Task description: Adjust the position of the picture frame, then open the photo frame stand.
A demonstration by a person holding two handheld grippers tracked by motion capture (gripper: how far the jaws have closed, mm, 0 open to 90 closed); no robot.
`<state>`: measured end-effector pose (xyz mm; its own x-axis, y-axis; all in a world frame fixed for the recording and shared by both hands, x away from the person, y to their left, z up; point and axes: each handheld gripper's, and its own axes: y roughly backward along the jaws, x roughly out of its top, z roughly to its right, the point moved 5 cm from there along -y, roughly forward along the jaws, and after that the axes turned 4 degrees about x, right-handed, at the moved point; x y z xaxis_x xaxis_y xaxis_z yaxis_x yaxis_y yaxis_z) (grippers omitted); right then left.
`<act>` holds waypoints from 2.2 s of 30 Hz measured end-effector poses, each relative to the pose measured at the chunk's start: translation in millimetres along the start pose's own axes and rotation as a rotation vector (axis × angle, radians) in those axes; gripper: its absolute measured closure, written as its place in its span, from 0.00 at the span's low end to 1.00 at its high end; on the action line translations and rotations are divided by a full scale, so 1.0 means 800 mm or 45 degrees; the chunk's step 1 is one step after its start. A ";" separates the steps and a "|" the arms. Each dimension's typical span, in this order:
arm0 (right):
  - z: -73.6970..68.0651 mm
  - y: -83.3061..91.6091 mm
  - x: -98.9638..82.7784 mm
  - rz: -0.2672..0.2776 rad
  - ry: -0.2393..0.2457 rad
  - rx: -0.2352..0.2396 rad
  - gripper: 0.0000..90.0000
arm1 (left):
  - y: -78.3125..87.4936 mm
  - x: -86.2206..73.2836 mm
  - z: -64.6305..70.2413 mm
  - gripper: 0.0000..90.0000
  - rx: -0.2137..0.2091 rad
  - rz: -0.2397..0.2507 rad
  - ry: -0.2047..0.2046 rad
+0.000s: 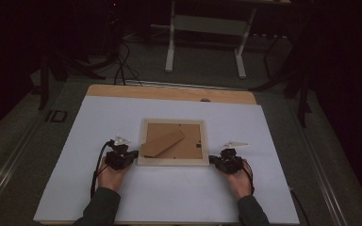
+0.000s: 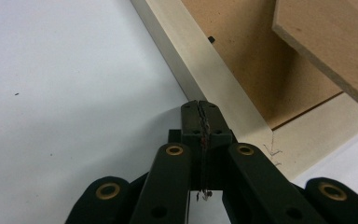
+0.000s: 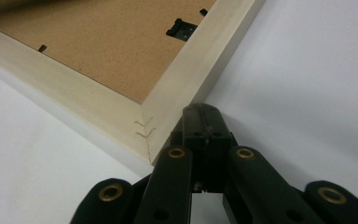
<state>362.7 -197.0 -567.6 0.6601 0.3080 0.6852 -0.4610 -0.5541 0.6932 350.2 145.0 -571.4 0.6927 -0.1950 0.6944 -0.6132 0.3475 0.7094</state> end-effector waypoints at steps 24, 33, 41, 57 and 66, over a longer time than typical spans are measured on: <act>0.016 0.024 0.005 0.082 -0.003 -0.022 0.89 | 0.015 0.000 -0.010 0.82 -0.009 0.051 0.043; 0.020 0.032 0.007 0.110 -0.002 -0.010 0.86 | 0.019 0.004 -0.017 0.75 -0.021 0.063 0.067; 0.016 0.032 0.007 0.111 0.005 0.003 0.82 | 0.024 0.007 -0.020 0.69 -0.038 0.075 0.081; 0.009 0.037 0.008 0.115 0.028 0.026 0.79 | 0.049 0.023 -0.019 0.63 -0.082 0.193 0.080; 0.007 0.043 0.009 0.132 0.028 0.036 0.77 | 0.059 0.029 -0.020 0.60 -0.101 0.235 0.104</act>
<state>355.1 -218.3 -539.8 0.5964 0.2648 0.7577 -0.5091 -0.6051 0.6121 343.3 171.8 -523.8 0.6019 -0.0474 0.7971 -0.7029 0.4423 0.5571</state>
